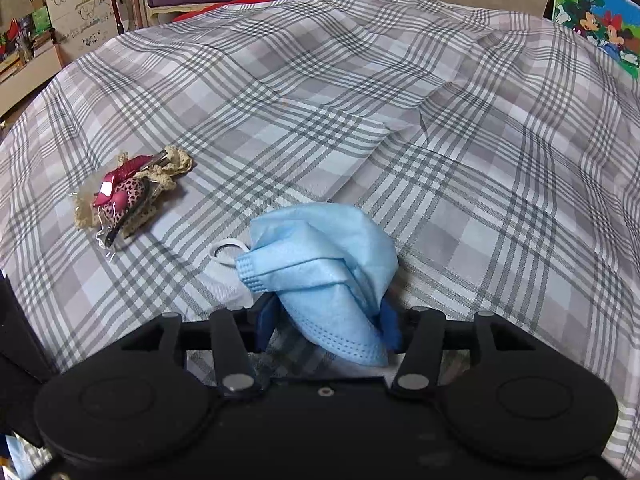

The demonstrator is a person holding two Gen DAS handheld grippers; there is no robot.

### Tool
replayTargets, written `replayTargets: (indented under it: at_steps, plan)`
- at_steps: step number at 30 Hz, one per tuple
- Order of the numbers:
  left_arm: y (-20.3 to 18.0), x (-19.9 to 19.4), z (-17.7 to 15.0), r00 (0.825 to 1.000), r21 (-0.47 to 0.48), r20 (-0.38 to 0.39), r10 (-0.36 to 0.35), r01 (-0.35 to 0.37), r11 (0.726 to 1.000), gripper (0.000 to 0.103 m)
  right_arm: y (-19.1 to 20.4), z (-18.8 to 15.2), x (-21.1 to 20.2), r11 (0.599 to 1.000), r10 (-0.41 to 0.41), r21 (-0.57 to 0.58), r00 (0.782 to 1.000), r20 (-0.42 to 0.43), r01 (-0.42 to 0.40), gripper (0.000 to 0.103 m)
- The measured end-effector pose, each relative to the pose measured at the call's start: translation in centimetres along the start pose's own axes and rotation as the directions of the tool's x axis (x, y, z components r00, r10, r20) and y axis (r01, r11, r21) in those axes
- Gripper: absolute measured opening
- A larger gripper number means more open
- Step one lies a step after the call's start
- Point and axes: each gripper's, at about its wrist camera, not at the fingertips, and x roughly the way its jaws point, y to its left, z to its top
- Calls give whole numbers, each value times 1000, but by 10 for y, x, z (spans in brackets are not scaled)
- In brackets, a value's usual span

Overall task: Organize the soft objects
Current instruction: 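Grasp the blue face mask with the right tool while the left tool grasps the pink hair accessory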

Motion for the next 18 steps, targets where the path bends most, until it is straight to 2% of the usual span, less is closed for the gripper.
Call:
replayTargets:
  at_steps: [5, 8, 18]
  plan:
    - [-19, 24, 23, 1000, 25, -4, 7, -7, 1000, 90, -3, -2, 0, 1000, 21, 14, 1000, 17, -21, 54]
    - [-25, 36, 34, 1000, 21, -14, -12, 12, 1000, 90, -3, -3, 0, 999, 30, 18, 999, 25, -31, 54]
    - [-39, 68, 62, 1000, 7, -20, 2, -2, 1000, 90, -5, -5, 1, 999, 44, 20, 998, 38, -45, 55]
